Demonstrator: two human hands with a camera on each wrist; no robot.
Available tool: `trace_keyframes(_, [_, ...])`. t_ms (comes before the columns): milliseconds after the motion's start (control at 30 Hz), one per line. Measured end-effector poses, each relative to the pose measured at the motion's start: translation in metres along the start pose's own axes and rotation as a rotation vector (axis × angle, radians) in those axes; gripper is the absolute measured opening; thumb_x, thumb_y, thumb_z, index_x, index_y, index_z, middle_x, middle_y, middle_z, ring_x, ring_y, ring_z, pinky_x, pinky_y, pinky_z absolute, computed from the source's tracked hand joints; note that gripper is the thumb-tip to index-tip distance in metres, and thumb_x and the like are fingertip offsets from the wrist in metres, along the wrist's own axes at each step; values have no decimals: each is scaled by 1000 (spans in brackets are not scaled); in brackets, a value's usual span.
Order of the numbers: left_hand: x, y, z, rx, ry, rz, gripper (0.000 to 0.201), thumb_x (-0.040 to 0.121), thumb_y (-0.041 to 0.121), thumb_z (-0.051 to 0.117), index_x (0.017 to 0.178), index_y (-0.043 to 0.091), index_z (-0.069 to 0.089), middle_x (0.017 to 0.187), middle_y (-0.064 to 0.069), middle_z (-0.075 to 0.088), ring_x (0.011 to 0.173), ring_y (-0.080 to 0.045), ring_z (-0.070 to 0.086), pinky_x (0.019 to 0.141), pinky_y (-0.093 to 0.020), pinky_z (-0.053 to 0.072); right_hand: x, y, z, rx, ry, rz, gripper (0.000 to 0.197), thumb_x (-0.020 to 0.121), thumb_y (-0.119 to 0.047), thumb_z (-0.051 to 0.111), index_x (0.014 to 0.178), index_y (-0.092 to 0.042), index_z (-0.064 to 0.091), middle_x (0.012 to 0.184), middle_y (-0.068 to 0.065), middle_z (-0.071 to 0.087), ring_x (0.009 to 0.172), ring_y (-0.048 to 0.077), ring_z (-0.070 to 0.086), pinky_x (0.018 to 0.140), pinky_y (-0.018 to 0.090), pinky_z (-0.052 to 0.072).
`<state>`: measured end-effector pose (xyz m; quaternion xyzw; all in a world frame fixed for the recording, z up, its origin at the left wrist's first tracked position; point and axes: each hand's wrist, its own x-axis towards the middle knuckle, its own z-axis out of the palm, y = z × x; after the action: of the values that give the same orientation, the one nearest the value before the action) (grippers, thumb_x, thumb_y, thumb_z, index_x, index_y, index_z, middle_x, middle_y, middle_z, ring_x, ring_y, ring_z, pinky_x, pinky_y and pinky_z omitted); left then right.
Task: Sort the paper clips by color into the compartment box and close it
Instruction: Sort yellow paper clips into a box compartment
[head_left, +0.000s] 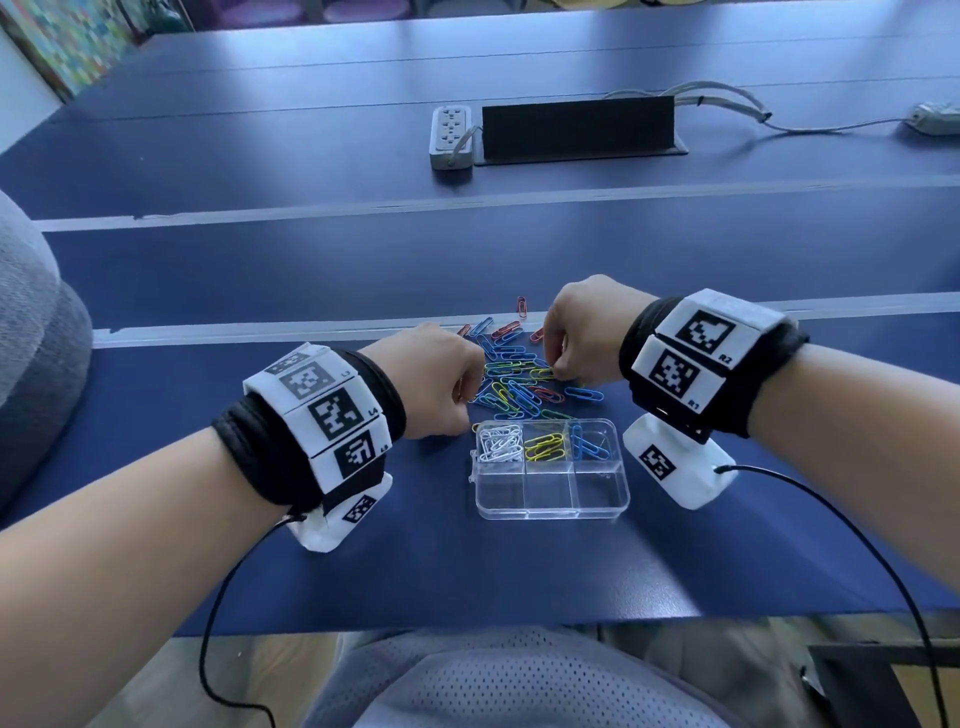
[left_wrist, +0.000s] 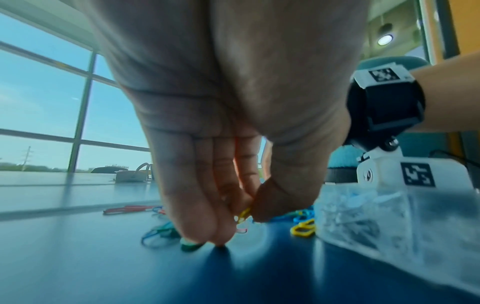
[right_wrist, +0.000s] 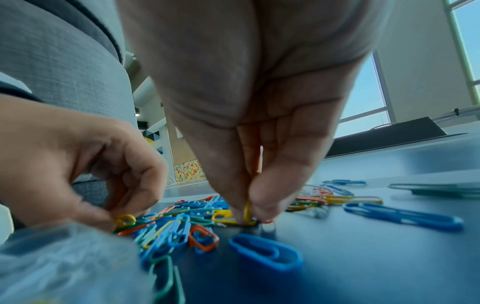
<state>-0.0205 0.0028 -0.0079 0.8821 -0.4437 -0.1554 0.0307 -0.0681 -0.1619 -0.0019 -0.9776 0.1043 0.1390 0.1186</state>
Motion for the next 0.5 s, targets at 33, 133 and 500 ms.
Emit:
trace_keyframes(33, [-1, -1, 0, -39, 11, -10, 12, 75, 15, 57, 83, 23, 59, 58, 13, 45, 58, -6, 41, 61, -21, 33, -1, 1, -1, 23, 10, -8, 14, 79, -14, 65, 90, -16, 73, 82, 3, 66, 85, 25, 65, 73, 26, 53])
trace_keyframes(133, [-4, -4, -2, -172, 39, -10, 22, 74, 11, 57, 88, 23, 67, 57, 8, 52, 55, -3, 45, 58, -19, 37, -2, 3, -3, 45, 11, -66, 19, 76, -7, 65, 78, -25, 74, 64, -8, 57, 78, 22, 65, 70, 24, 52])
trace_keyframes(500, [3, 0, 5, -213, -32, -17, 19, 80, 7, 44, 71, 19, 54, 65, 8, 52, 64, -9, 46, 61, -23, 37, 0, 3, 0, -17, 16, -138, 13, 78, -15, 65, 69, -17, 73, 61, -2, 63, 70, 20, 58, 73, 28, 55])
